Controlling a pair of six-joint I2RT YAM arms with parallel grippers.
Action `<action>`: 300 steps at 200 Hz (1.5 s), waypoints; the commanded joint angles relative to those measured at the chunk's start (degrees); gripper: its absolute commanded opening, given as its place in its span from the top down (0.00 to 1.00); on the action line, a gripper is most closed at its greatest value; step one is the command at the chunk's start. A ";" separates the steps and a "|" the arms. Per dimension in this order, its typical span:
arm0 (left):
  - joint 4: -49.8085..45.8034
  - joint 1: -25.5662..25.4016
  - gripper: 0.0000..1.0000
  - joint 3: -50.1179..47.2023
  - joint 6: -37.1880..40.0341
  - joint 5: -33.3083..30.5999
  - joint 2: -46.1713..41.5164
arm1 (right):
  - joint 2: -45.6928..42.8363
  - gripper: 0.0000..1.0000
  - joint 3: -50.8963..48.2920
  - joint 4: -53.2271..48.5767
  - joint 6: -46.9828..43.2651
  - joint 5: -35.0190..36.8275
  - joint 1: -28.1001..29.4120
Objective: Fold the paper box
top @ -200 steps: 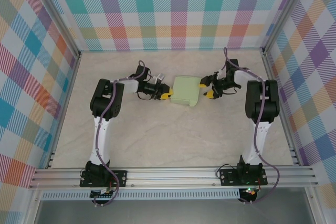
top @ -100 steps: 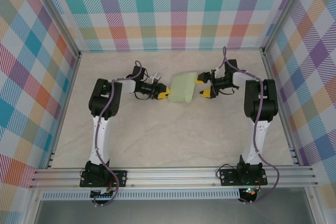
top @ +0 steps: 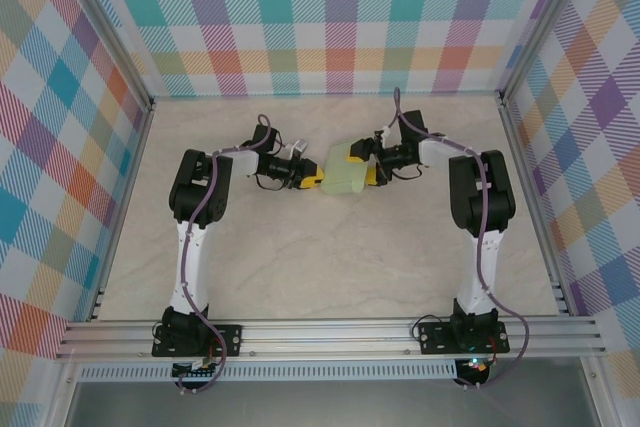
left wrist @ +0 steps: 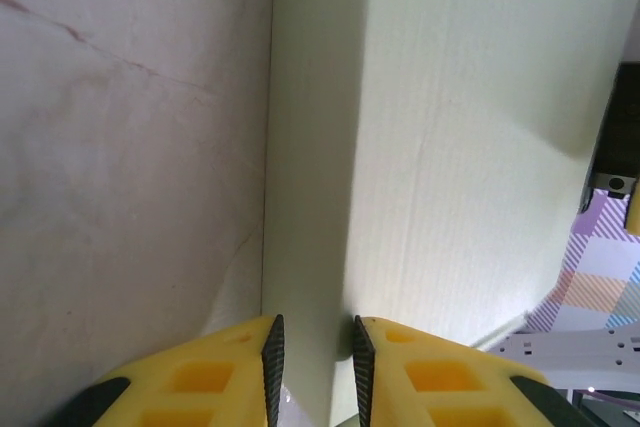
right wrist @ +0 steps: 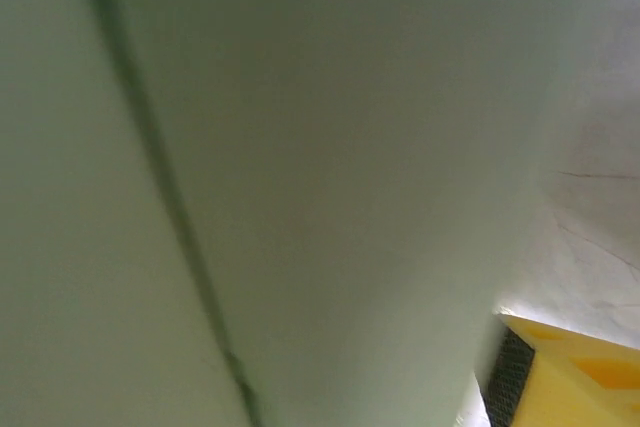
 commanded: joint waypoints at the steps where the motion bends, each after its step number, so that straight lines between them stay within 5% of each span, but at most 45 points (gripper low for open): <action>1: -6.09 0.68 0.72 -1.06 1.37 -10.08 4.65 | 1.28 0.21 2.37 1.37 1.37 1.20 1.30; 88: -8.76 1.03 0.70 -0.31 2.04 -11.12 4.54 | -0.02 0.45 5.50 -7.70 0.92 11.17 3.70; 129: -8.87 2.29 0.56 -0.88 2.04 -12.43 -0.38 | -5.46 0.55 5.47 -15.80 7.71 25.34 6.42; 188: -7.53 5.65 0.34 -3.30 1.37 -14.30 -10.62 | -10.42 0.56 9.11 -25.46 14.29 40.75 9.55; 209: 7.40 5.26 0.27 -12.58 2.68 -15.82 -18.58 | -9.62 0.58 12.15 -32.03 15.43 42.77 9.55; 228: 46.48 2.20 0.01 -34.28 2.84 -23.95 -29.63 | -9.85 0.58 11.42 -32.54 18.39 39.50 9.49; 238: 59.10 0.03 0.00 -40.60 6.81 -27.23 -32.64 | -9.86 0.58 11.61 -33.23 19.91 38.67 9.46; 263: 50.58 -4.56 0.00 -38.68 21.30 -29.20 -33.68 | -9.91 0.57 12.53 -35.07 22.77 37.75 9.46; 300: 57.62 -12.35 0.00 -41.06 37.53 -30.84 -31.47 | -9.93 0.56 13.41 -36.76 26.11 34.46 9.63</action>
